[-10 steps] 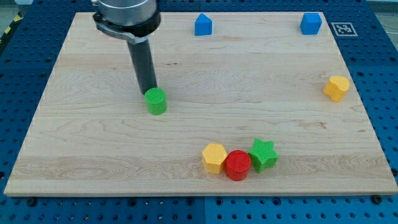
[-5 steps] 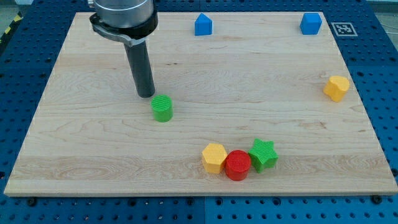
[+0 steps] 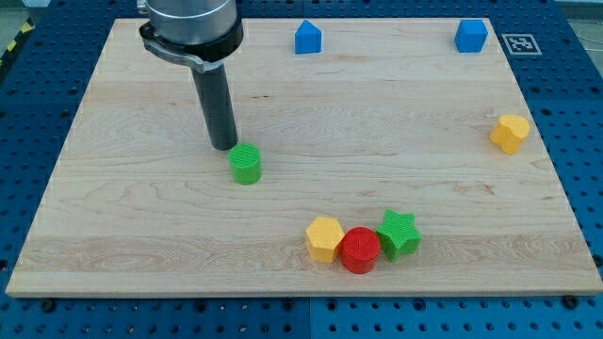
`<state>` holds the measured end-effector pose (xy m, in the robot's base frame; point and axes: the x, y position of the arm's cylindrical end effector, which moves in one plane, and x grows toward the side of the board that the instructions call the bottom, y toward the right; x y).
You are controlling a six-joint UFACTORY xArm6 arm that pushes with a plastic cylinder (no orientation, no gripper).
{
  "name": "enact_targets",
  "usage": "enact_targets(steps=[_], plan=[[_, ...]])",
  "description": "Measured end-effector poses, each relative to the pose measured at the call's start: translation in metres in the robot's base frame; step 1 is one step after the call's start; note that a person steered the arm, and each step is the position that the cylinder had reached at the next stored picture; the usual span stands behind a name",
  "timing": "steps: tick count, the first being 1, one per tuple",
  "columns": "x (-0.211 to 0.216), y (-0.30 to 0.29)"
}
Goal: Drag the green circle above the yellow hexagon
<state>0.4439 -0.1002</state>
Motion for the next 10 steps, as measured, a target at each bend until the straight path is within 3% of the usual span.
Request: enact_targets(steps=[4,10], plan=[[0.029,0.0],[0.052,0.076]])
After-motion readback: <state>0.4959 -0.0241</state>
